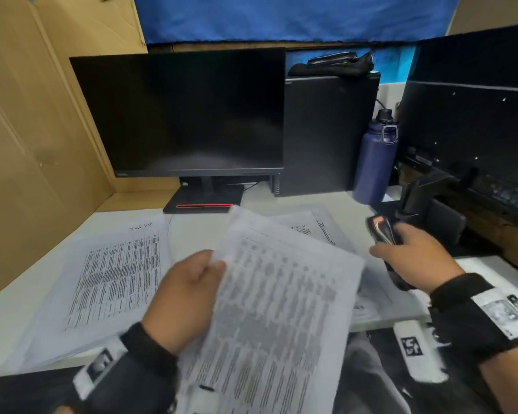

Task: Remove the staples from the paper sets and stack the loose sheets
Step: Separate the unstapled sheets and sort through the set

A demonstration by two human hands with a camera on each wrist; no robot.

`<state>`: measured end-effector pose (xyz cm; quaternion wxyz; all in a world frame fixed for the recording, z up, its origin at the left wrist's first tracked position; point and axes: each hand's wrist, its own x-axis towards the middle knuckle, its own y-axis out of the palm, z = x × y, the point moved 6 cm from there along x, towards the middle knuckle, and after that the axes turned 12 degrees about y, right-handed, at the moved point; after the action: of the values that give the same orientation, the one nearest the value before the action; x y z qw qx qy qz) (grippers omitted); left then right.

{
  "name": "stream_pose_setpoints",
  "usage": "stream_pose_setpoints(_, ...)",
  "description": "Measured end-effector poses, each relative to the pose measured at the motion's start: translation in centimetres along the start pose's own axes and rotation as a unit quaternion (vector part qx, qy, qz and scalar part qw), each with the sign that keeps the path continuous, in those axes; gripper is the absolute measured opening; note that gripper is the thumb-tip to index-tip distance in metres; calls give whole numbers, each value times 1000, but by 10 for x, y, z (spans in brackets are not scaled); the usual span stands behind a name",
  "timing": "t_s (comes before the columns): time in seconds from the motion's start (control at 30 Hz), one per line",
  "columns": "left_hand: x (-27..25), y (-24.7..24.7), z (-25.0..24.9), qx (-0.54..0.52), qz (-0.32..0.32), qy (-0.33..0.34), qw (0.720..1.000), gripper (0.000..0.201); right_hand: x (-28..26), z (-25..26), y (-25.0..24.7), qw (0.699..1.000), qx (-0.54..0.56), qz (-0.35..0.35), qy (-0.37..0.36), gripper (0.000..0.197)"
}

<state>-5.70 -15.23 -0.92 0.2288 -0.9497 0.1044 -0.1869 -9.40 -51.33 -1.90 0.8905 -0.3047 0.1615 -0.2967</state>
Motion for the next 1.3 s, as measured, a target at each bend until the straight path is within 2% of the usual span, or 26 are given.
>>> stream_pose_setpoints(0.07, 10, -13, 12, -140, -42, -85, 986, 24, 16, -26, -7, 996, -77, 9, 38, 15)
stream_pose_setpoints(0.13, 19, -21, 19, -206, -82, -148, 964, 26, 28, -49, -12, 988, -134, 4, 79, 30)
stream_pose_setpoints(0.2, 32, -23, 28, -202, -105, -178, 957, 24, 37, -65, -14, 977, -185, -3, 106, 52)
stream_pose_setpoints(0.27, 50, -22, 43, -186, -104, -200, 956, 21, 42, -74, -15, 969, -210, -15, 126, 65)
stream_pose_setpoints(0.37, 80, -13, 78, -165, -92, -238, 953, 31, 34, -62, -22, 939, -305, -104, 116, 57)
stream_pose_setpoints(0.4, 88, -10, 81, -151, -97, -229, 957, 25, 27, -50, -23, 928, -333, -143, 83, 48)
stream_pose_setpoints(0.43, 97, -7, 89, -135, -96, -228, 960, 18, 20, -36, -19, 930, -329, -164, 26, 38)
stream_pose_setpoints(0.47, 104, -2, 93, -119, -90, -231, 961, 18, 11, -22, -11, 943, -295, -147, -35, 26)
stream_pose_setpoints(0.53, 115, 6, 100, -97, -70, -247, 962, 29, -9, -4, 22, 971, -197, -3, -137, 10)
stream_pose_setpoints(0.57, 121, 9, 107, -81, -64, -254, 962, 34, -20, 1, 43, 967, -182, 78, -163, 8)
stream_pose_setpoints(0.6, 125, 11, 109, -70, -55, -259, 962, 37, -28, 3, 60, 956, -194, 131, -178, 9)
stream_pose_setpoints(0.67, 132, 18, 112, -54, -41, -265, 962, 39, -24, -4, 79, 943, -234, 145, -184, 23)
stream_pose_setpoints(0.73, 132, 28, 105, -48, -28, -263, 963, 31, -8, -13, 75, 951, -244, 102, -162, 41)
stream_pose_setpoints(0.8, 131, 39, 97, -52, -18, -261, 964, 14, 10, -22, 60, 958, -251, 54, -130, 41)
stream_pose_setpoints(0.87, 133, 49, 95, -67, -19, -264, 962, 24, 21, -28, 44, 956, -267, 26, -114, 44)
stream_pose_setpoints(0.97, 133, 64, 88, -91, -17, -270, 958, 12, 24, -40, 32, 957, -277, 15, -78, 36)
stream_pose_setpoints(1.1, 120, 75, 71, -151, 3, -297, 943, 21, 27, -52, 28, 968, -245, 26, -54, 38)
stream_pose_setpoints(1.17, 116, 67, 64, -95, 31, -277, 956, 22, 23, -48, 24, 970, -231, 47, -61, 38)
stream_pose_setpoints(1.23, 115, 44, 58, 21, 66, -231, 971, 21, 17, -38, 17, 971, -224, 47, -67, 29)
stream_pose_setpoints(1.3, 113, 15, 59, 145, 109, -182, 966, 21, 18, -34, 12, 972, -219, 41, -71, 19)
